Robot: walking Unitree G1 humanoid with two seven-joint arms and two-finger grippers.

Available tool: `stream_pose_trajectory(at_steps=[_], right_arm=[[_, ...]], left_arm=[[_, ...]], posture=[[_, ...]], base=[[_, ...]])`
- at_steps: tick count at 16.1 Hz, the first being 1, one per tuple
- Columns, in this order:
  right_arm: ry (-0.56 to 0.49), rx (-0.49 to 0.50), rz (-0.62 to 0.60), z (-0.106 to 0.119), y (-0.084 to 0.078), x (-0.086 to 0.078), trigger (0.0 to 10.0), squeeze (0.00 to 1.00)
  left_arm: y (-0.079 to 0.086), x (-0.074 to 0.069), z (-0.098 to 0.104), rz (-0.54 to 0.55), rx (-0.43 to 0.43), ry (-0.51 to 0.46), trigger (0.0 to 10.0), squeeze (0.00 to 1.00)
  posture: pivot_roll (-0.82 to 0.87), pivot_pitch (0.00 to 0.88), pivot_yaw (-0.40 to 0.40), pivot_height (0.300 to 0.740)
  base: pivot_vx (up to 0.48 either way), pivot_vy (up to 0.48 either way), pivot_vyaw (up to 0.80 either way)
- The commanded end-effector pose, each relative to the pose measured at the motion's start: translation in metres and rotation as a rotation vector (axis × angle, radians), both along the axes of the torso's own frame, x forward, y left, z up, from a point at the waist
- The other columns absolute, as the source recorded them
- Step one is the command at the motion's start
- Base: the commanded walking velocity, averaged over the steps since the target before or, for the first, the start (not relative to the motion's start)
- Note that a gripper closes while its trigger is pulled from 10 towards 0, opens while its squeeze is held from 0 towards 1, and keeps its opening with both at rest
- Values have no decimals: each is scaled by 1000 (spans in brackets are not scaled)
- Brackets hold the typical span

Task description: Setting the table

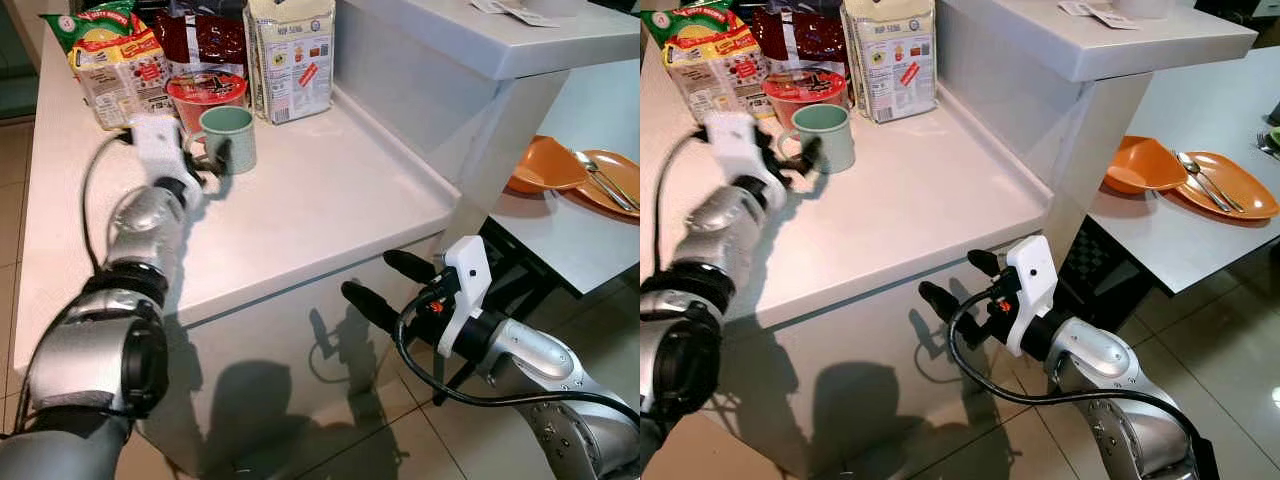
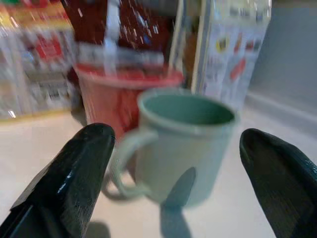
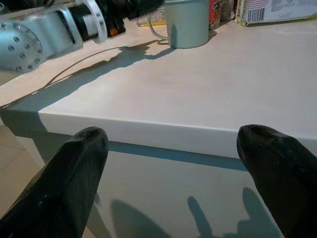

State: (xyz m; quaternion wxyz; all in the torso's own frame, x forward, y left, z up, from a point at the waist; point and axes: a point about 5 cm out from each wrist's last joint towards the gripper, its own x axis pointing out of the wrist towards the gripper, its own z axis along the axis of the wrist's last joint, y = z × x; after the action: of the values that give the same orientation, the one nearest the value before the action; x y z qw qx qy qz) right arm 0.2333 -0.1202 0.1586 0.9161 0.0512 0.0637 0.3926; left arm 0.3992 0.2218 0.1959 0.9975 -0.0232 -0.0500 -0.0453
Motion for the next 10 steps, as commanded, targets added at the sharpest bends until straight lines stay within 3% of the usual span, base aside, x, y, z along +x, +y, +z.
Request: stream_pose_trajectory(at_steps=[1,4,10], right_arm=[[-8,1,10,5,-3,-1,10000,0],[-7,-12,9,6,-6,-5,10000,0],[50,-83,4,9,-29,-31,10000,0]], left_arm=[[4,3,22,18,30,-69,10000,0],[12,5,27,57,83,-44,10000,0],[26,2,30,84,-18,-54,10000,0]], posture=[[-49,0,-32,740],[-84,0,-25,740],[-231,0,-49,740]], base=[[0,0,0],[0,0,0],[0,0,0]])
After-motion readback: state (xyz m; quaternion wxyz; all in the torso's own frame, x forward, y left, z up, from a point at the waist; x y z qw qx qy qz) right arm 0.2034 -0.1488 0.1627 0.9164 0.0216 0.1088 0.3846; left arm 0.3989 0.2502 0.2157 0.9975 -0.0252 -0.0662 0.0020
